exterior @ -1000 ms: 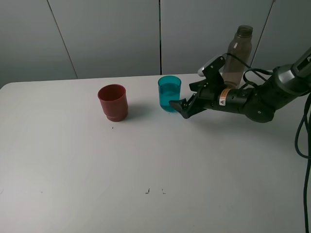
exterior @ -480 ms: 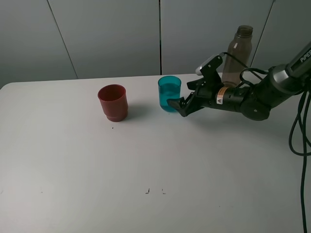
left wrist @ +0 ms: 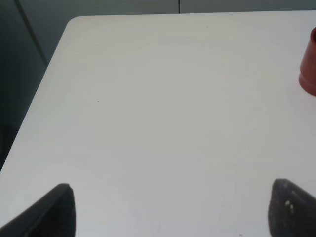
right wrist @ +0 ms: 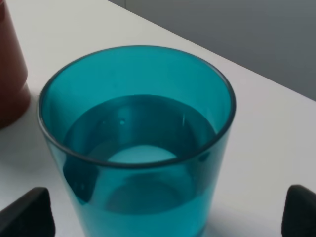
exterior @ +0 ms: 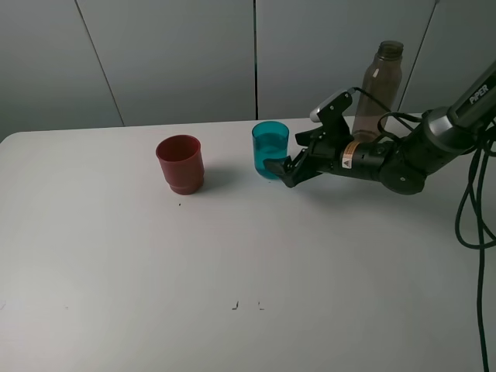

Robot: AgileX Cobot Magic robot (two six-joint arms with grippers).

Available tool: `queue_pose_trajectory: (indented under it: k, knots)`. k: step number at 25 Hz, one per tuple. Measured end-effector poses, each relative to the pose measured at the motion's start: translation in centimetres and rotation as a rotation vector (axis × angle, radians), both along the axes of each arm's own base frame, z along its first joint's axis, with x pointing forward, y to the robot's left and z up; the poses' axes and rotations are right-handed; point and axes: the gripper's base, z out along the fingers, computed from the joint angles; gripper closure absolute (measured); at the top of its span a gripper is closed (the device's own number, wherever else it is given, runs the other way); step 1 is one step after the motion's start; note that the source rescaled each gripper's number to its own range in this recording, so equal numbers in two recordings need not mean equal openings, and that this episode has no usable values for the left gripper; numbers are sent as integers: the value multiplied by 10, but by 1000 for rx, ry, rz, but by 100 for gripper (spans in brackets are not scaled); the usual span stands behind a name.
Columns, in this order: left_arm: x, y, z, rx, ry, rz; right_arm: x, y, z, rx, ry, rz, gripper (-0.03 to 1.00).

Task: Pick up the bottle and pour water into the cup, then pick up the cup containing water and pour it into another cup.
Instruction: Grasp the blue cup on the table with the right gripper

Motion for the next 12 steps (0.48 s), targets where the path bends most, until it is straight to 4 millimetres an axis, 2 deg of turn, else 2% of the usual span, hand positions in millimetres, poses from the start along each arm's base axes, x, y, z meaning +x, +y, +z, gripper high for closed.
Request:
queue_pose_trajectory:
  k: [9,12]
  knots:
    - [0,0,0,0,0,0,6,18,2,24,-18,24,-3]
    - [0,0,0,0,0,0,10,18,5,33,-27,9,-3]
